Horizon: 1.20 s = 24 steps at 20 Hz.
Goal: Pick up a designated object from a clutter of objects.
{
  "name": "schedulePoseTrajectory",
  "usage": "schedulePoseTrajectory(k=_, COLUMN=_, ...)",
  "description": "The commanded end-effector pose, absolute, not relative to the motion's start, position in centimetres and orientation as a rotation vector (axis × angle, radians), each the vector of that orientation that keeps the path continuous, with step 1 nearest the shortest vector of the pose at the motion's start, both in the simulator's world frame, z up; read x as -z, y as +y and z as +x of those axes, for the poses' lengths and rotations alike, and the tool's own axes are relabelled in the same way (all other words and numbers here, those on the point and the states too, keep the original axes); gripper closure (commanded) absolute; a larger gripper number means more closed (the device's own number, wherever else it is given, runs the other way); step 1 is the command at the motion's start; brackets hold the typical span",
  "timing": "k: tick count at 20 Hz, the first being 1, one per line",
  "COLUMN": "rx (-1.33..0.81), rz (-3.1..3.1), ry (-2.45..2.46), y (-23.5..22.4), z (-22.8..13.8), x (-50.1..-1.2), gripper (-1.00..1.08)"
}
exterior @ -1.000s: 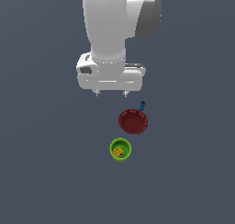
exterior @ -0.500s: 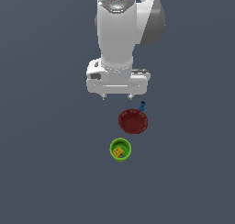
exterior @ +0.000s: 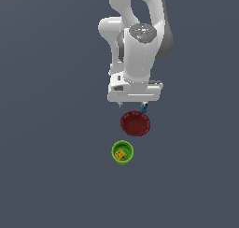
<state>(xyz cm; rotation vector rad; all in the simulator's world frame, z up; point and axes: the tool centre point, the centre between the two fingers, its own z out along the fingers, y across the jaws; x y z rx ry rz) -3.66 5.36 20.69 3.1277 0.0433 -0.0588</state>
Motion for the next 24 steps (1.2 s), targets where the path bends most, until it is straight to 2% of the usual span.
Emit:
schedulePoseTrajectory(k=1, rx=0.05, rz=3.125, ry=0.077, y=7.1, z=-4.9, x=-18.8, gripper=-0.92)
schedulePoseTrajectory(k=12, rx=0.014, rz=3.124, ry=0.216, y=13.0, z=-11.5, x=-12.0, gripper=-0.92)
schedulePoseTrajectory(k=24, rx=0.0, rz=3.128, ry=0.286, y=15.2, z=-15.5, x=-9.3, gripper=-0.92)
